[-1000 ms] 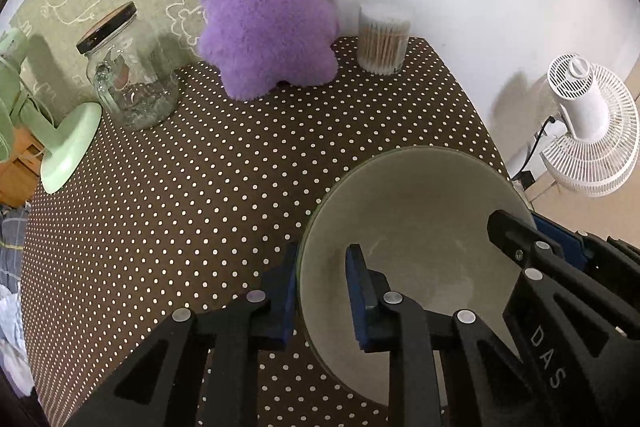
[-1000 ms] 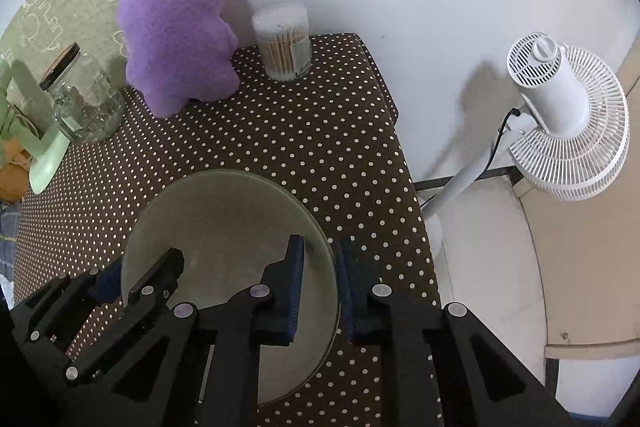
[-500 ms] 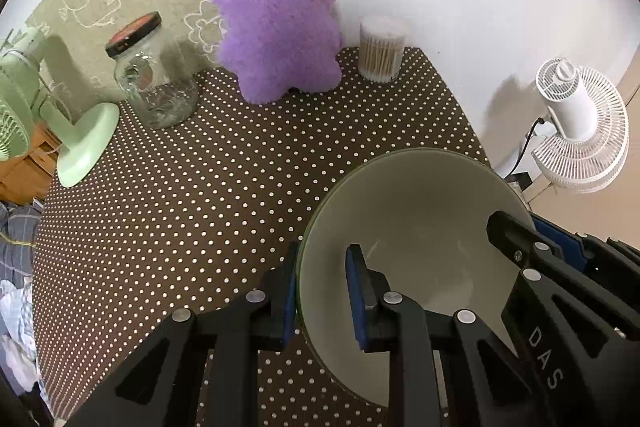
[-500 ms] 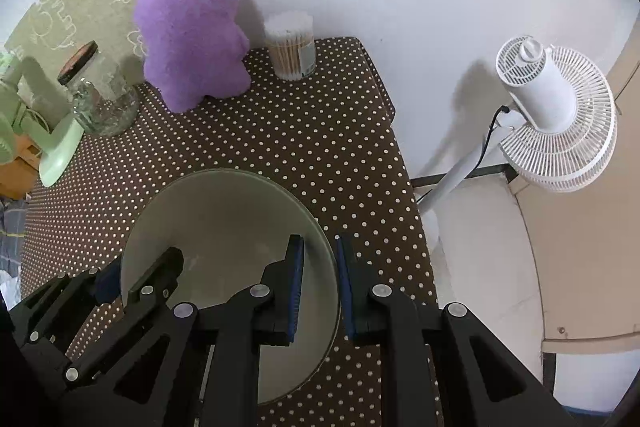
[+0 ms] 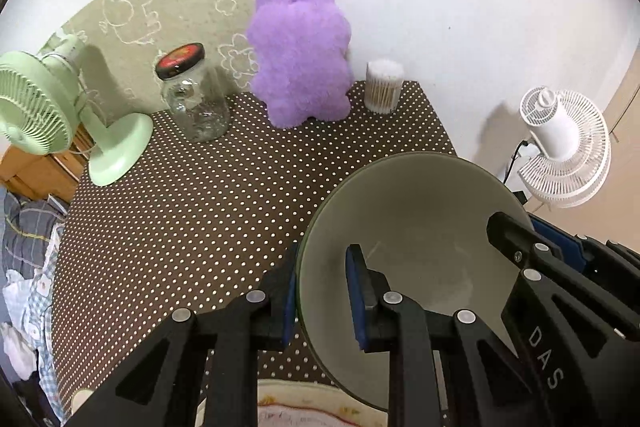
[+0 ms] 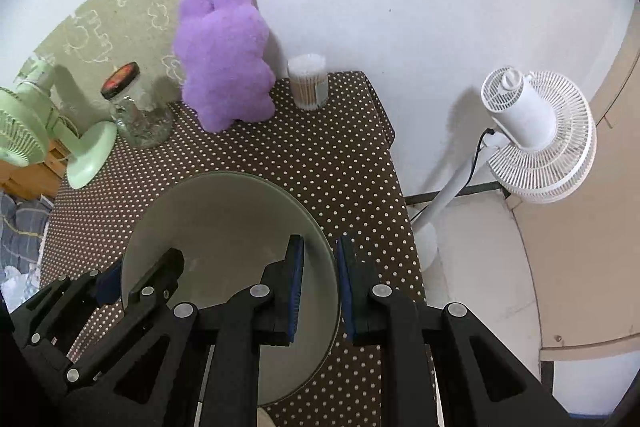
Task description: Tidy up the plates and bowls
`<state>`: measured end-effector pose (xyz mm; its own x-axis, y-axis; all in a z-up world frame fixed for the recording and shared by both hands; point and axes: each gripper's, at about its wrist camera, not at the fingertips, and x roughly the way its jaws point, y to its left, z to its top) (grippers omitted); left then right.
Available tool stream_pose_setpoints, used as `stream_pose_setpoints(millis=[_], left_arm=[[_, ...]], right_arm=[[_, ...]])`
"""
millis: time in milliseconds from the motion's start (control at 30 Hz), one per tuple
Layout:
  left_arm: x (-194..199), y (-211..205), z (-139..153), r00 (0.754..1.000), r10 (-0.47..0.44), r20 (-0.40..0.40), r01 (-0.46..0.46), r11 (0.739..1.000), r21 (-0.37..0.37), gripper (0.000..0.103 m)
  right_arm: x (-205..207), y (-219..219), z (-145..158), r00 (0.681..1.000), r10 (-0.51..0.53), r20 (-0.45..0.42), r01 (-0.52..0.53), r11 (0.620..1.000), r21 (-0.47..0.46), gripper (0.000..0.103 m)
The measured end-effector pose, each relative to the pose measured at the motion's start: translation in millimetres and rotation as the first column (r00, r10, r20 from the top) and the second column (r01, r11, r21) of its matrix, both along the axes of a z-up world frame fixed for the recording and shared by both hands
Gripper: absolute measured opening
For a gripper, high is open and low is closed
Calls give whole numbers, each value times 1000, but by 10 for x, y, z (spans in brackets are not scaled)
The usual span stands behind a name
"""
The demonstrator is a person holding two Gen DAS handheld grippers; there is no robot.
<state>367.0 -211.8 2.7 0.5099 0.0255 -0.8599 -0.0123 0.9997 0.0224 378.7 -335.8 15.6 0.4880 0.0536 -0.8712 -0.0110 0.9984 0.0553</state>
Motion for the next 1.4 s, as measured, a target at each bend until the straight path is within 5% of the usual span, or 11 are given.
stream_pose_setpoints(millis=[633,1400], left_arm=[[-641,201,366,998,5,65,-4,1000,-15,20],[-1140,1315,521,997,-5,81,8,999,-32,20]], right_arm=[[-692,247,464,998,13,67,-10,999,-44,21],[-1230,1371,642,997,-4,80,9,999,-54,21]])
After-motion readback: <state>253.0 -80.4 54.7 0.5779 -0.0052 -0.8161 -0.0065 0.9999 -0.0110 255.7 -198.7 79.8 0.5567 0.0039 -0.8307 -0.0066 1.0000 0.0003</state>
